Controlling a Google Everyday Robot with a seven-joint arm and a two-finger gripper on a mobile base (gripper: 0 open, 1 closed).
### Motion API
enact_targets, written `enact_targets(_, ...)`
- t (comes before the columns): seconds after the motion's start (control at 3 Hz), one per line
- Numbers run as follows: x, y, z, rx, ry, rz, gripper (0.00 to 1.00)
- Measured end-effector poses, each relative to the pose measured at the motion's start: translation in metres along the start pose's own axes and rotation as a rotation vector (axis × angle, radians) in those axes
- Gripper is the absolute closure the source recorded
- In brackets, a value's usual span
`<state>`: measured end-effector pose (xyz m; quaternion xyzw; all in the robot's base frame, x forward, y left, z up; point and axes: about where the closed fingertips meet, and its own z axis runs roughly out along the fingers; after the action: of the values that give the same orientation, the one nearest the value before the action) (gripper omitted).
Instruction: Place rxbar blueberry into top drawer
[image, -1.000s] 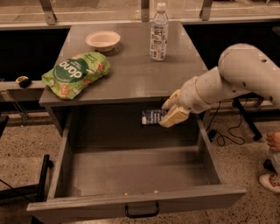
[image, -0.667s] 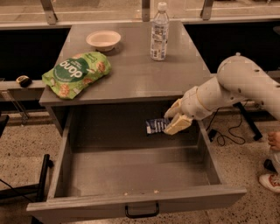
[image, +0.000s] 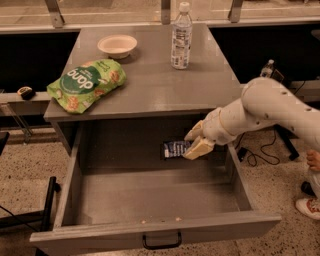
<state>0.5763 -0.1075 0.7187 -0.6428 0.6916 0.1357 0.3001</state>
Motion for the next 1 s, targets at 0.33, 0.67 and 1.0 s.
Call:
enact_targets(0.33,0.016,0.023,0.042,0.044,0.059,0.082,1.00)
enact_targets(0.67,0.027,0.049,0.094,0.009,0.042,0.164,1.00)
enact_targets(1.0,0.029,0.050,0.098,0.006,0.038,0.169,0.81)
